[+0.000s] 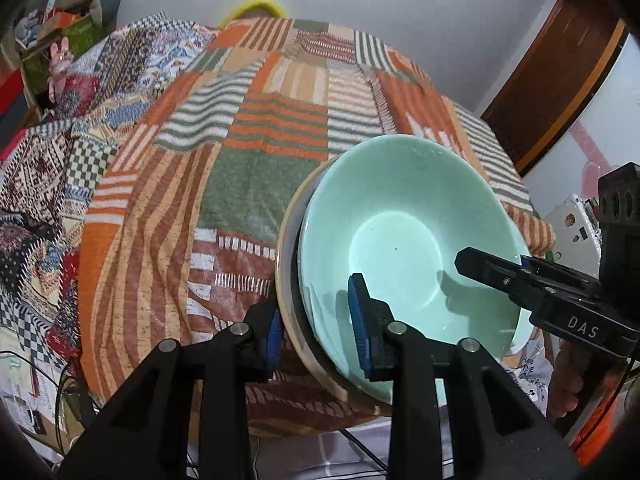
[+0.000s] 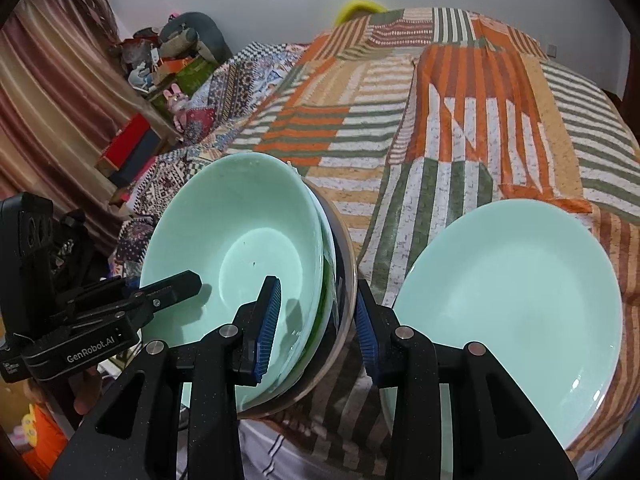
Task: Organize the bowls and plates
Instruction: 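Press the mint green bowl down into the stack, then open both tools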
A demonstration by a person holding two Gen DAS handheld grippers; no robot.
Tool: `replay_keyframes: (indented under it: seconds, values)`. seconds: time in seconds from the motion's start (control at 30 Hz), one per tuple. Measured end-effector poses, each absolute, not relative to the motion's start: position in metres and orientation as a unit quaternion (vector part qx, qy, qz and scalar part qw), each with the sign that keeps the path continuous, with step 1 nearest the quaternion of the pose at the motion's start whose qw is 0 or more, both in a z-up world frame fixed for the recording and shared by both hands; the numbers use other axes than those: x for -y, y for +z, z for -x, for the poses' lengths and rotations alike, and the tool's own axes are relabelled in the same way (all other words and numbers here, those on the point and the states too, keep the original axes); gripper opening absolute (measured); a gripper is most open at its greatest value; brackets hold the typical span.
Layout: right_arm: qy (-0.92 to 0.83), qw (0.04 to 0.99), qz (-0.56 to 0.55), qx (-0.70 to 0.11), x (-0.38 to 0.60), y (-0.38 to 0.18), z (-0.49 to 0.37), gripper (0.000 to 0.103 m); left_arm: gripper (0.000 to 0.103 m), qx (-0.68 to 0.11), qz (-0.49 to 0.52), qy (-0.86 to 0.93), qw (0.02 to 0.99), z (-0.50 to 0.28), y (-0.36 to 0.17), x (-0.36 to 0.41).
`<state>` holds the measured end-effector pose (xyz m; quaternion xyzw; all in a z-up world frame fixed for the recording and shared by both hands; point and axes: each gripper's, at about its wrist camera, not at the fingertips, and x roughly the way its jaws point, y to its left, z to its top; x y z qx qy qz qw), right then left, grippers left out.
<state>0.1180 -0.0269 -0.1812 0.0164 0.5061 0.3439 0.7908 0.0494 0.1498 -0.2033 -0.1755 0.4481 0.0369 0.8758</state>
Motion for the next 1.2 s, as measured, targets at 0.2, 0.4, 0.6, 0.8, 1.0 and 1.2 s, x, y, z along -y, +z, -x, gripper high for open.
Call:
replay_keyframes:
  seconds: [0.2,0.4,0.6,0.8,1.0,1.2]
  values:
    - [0.345,0.807,-0.027,-0.479,0.042,-0.159,-0.112,0.033,0.030,-0.422,0.159,0.031,0.892,-0.043,-0.173,-0.131]
    - [0.336,0.824,-0.039,-0.454,0.064,-0.140,-0.110,0.033,0.030,-0.401,0.139,0.017,0.905,-0.041,-0.149,-0.107]
    - [0.320,0.842,-0.047,-0.431,0.090,-0.126,-0.107,0.033,0.030,-0.391,0.125,-0.004,0.912,-0.046,-0.135,-0.082]
    - [0.298,0.854,-0.057,-0.422,0.117,-0.122,-0.108,0.033,0.030,-0.393,0.111,-0.026,0.912,-0.059,-0.131,-0.054]
    - [0.275,0.861,-0.066,-0.423,0.138,-0.125,-0.107,0.033,0.030,-0.406,0.100,-0.047,0.907,-0.073,-0.137,-0.030]
    - [0.257,0.861,-0.075,-0.432,0.156,-0.134,-0.111,0.033,0.030,-0.426,0.091,-0.060,0.898,-0.090,-0.150,-0.010]
